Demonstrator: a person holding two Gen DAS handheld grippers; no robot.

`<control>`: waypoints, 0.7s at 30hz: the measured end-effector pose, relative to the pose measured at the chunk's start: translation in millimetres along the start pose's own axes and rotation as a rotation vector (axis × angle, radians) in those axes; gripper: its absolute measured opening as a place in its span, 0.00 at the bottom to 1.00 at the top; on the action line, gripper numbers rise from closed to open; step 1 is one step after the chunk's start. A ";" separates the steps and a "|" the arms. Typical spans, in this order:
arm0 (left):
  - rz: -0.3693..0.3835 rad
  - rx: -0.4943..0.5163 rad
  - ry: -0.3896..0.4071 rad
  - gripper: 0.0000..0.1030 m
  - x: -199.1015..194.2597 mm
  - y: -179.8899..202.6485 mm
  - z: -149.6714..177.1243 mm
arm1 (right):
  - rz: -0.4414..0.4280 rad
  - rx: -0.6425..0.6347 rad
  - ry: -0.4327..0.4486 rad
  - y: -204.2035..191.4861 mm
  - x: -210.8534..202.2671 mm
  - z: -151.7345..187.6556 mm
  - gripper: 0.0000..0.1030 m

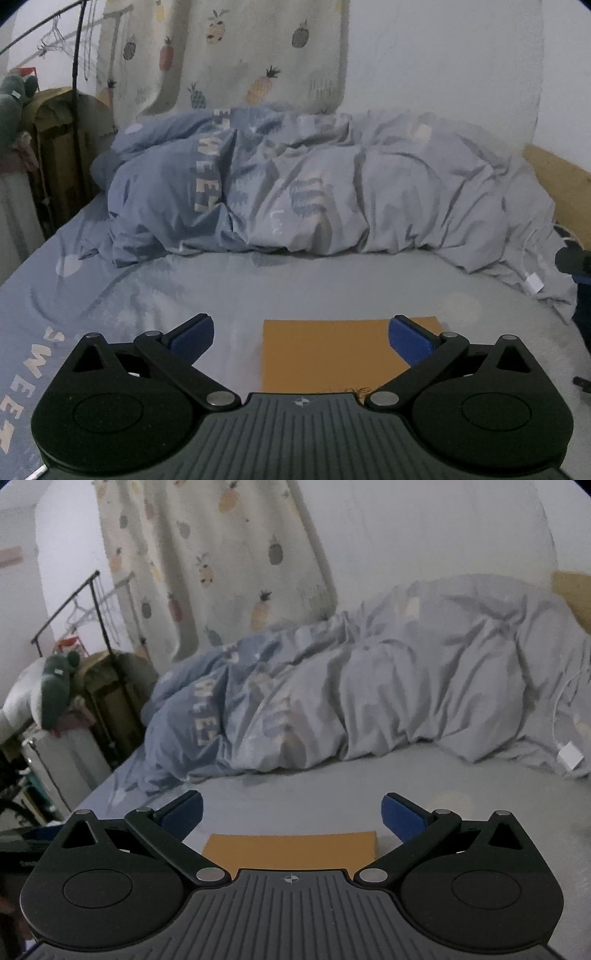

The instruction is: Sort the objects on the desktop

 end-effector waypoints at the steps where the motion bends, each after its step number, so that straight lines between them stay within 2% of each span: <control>1: -0.001 0.002 -0.013 1.00 7.1 -1.3 1.1 | -0.001 0.001 -0.010 2.1 6.0 1.5 1.00; 10: 0.003 -0.023 -0.142 1.00 70.6 -13.3 14.7 | -0.042 0.039 -0.144 24.0 64.0 17.0 1.00; 21: -0.015 -0.045 -0.338 1.00 139.8 -28.2 28.6 | -0.045 0.073 -0.462 43.7 146.9 67.0 1.00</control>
Point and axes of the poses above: each gripper's, at about its wrist camera, not at the fingertips, and x roughly the way its jaws point, y to its right, z to its underside, the point moved 2 cm from there along x, roughly the way its jaws point, and after that the axes turned 6 degrees about -x, right-handed, at the moved point
